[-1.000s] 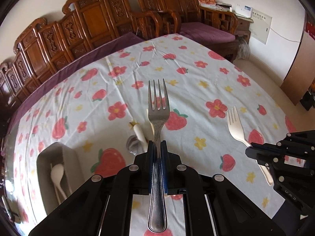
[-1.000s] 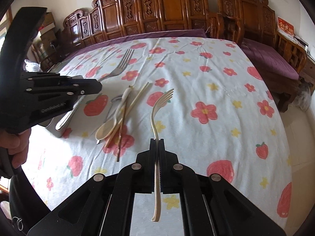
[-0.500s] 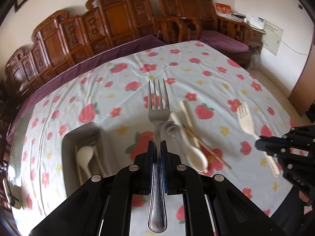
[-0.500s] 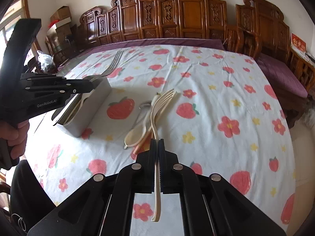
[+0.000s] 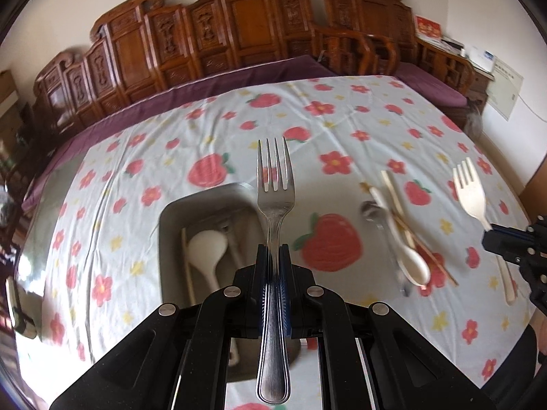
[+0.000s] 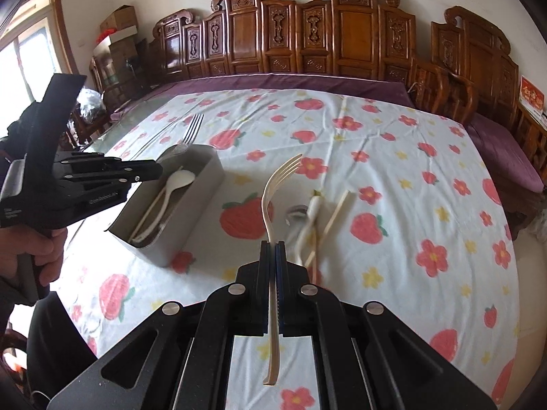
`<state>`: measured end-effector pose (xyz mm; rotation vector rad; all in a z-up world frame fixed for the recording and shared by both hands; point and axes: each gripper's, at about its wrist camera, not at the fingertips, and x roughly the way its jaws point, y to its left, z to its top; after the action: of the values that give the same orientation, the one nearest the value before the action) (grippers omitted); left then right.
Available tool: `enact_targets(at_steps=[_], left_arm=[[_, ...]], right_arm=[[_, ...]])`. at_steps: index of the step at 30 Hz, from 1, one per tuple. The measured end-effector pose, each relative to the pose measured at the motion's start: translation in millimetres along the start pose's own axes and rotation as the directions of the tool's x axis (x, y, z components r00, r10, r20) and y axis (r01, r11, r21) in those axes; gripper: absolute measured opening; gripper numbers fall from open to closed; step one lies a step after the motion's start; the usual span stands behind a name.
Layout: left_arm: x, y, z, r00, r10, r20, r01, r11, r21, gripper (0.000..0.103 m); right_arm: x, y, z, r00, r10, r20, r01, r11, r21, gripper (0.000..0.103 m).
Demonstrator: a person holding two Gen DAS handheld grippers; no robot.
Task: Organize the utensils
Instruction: 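Carry the metal fork and white fork over the metal tray with both grippers, then open the left gripper to drop the metal fork into the tray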
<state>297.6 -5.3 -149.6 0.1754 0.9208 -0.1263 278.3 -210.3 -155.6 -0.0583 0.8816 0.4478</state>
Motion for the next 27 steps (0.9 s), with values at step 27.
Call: enact_targets(at_steps=[27], left_arm=[[48.6,62.1,-22.0,0.996,-0.022,-0.081,0.014,0.994,-0.104,0.007]], right_arm=[[46.7,60.1,17.2,0.998,0.029,-0.059,-0.033,0.997,-0.068,0.004]])
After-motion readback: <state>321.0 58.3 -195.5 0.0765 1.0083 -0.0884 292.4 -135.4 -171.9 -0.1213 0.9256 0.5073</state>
